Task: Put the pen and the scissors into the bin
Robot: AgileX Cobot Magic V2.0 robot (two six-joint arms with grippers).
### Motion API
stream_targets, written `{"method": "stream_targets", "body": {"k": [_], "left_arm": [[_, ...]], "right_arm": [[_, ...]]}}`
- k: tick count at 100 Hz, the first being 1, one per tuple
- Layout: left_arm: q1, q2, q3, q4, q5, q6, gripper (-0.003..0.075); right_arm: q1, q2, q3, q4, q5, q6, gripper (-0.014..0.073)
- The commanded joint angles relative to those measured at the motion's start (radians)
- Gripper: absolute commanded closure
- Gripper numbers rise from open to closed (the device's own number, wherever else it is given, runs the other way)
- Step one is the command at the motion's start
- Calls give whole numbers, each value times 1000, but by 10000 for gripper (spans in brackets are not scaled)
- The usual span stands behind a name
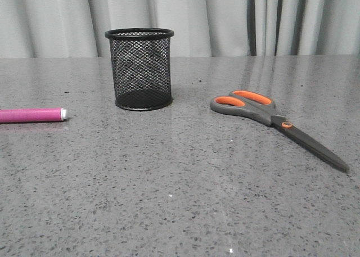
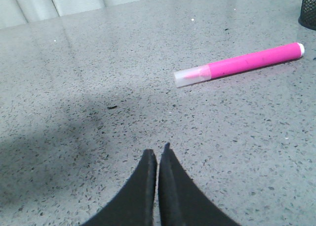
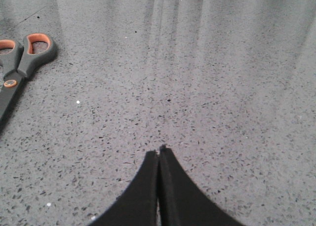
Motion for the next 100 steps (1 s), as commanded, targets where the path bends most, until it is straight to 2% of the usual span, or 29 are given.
{"method": "stream_targets", "body": {"k": [1, 51, 59, 71, 85, 95, 100], "left_arm": [[1, -32, 44, -9, -52, -11, 739], [1, -32, 44, -9, -52, -11, 739], [1, -32, 44, -9, -52, -11, 739], [1, -32, 44, -9, -52, -11, 739], [1, -32, 44, -15, -110, -11, 739], [1, -32, 44, -199, -213, -11, 739], [1, -32, 44, -418, -268, -11, 739]], "right_arm": [[-7, -19, 14, -7, -42, -8, 662], [-7, -19, 14, -7, -42, -8, 662], [-7, -19, 14, -58, -42, -8, 662], [-7, -19, 14, -66, -45, -8, 662], [-7, -19, 14, -147, -166, -8, 662], [-7, -19, 14, -76, -353, 16, 662], [-7, -19, 14, 14, -436, 53, 662]]}}
